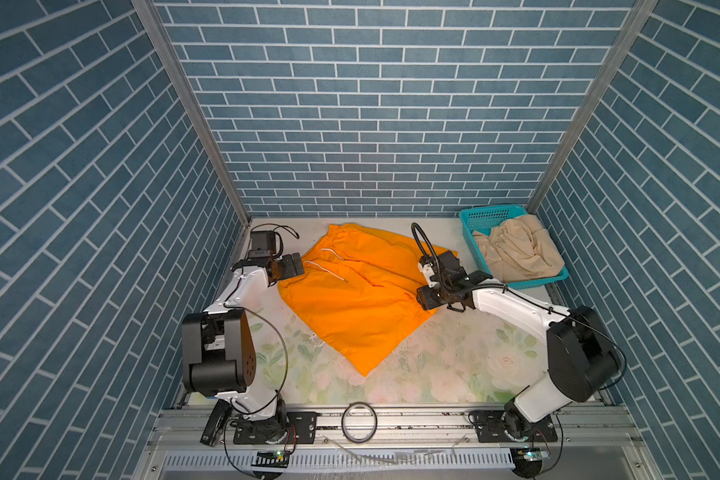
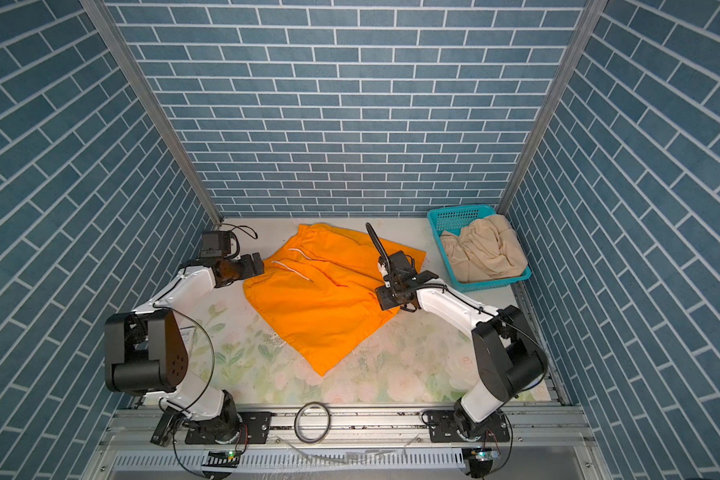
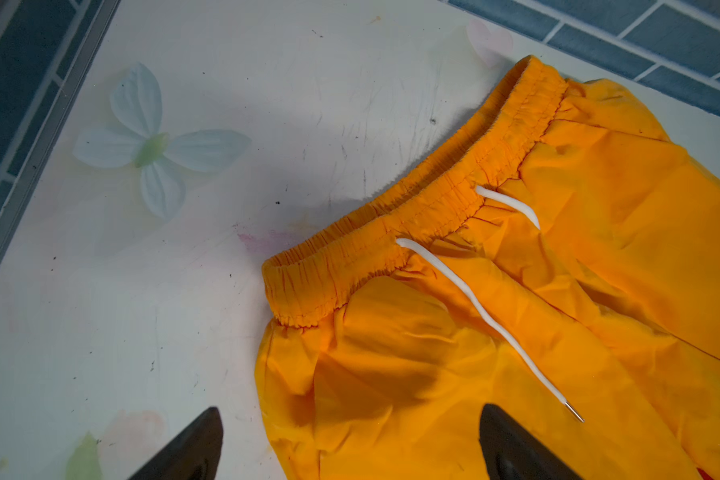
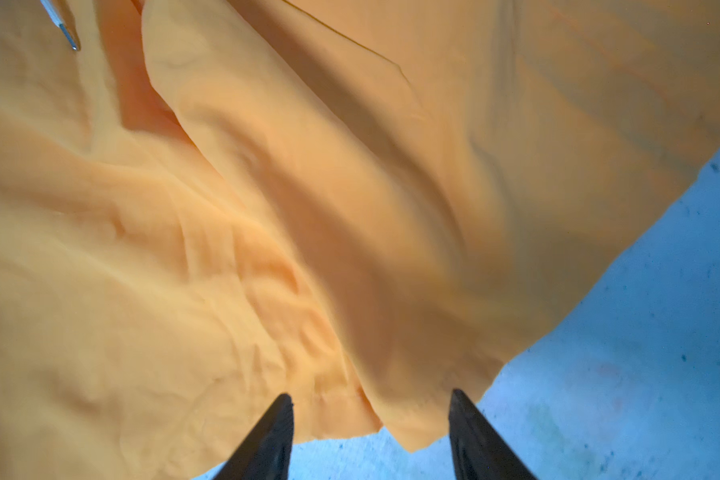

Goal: Fold and stack the shorts

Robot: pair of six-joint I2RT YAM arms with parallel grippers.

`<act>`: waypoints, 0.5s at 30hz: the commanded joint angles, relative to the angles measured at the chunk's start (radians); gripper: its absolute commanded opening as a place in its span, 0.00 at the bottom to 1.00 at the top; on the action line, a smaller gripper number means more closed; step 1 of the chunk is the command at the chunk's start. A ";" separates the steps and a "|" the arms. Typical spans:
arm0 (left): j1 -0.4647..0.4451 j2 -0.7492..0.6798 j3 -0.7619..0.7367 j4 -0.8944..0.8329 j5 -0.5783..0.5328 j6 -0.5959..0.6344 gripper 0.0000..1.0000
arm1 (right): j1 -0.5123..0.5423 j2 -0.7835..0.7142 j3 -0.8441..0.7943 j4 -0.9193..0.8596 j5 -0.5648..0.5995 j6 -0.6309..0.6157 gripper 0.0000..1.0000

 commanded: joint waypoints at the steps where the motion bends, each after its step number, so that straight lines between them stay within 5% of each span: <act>1: 0.001 0.069 0.003 0.015 0.007 -0.001 0.97 | 0.032 -0.017 -0.072 0.023 0.005 0.099 0.64; 9: 0.003 0.075 -0.056 0.109 0.082 -0.023 0.94 | 0.089 0.085 -0.073 0.081 0.052 0.178 0.67; 15: 0.003 0.012 -0.091 0.073 0.076 -0.020 0.94 | 0.072 0.159 -0.056 0.085 0.062 0.170 0.43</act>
